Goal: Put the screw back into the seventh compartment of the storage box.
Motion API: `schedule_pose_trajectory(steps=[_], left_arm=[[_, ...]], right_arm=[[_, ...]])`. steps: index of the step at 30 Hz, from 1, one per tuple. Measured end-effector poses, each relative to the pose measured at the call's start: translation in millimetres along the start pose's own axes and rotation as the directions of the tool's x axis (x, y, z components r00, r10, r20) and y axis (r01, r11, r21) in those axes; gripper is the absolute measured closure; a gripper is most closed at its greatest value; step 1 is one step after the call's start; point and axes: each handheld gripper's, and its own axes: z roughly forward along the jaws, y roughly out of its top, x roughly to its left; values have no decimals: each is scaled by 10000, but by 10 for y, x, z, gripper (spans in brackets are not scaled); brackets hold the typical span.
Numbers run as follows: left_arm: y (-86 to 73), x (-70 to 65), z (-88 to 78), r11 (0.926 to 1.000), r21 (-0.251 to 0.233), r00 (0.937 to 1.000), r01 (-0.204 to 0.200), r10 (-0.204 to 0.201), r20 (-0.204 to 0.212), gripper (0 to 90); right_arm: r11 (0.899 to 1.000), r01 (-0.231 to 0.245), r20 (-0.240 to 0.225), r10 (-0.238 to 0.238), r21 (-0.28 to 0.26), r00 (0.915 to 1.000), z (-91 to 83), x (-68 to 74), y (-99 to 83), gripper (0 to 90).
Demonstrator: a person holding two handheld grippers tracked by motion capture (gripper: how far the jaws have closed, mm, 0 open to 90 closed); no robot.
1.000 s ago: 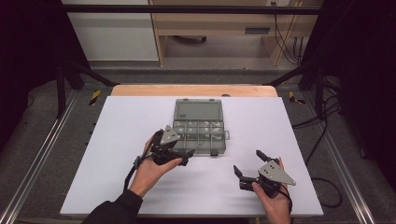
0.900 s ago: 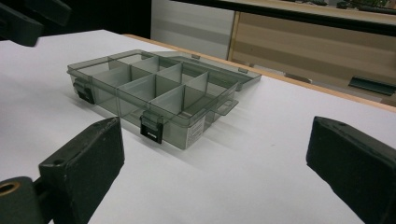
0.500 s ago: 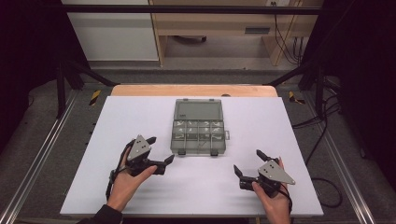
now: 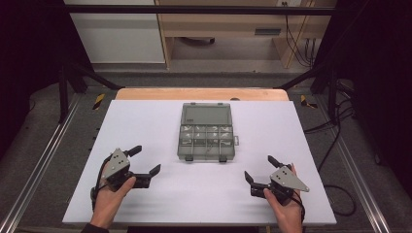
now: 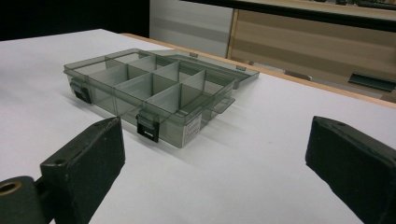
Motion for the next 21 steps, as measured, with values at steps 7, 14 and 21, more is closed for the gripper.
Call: schedule_pose_trajectory(steps=[7,14,21], left_arm=[[-58,65,-178,9990,-440,10000,-58,55,-70,40],[-112,129,-298,9954,-952,9995,72,-100,-292,39],[-180,208,-416,9871,-1575,9976,273,-369,-580,39]], right_arm=[[10000,-59,22,59,-5,10000,-14,-36,1,46],[9998,-141,223,144,-146,9996,-68,-94,25,47],[9989,-309,415,324,-362,9986,-164,-179,29,59]])
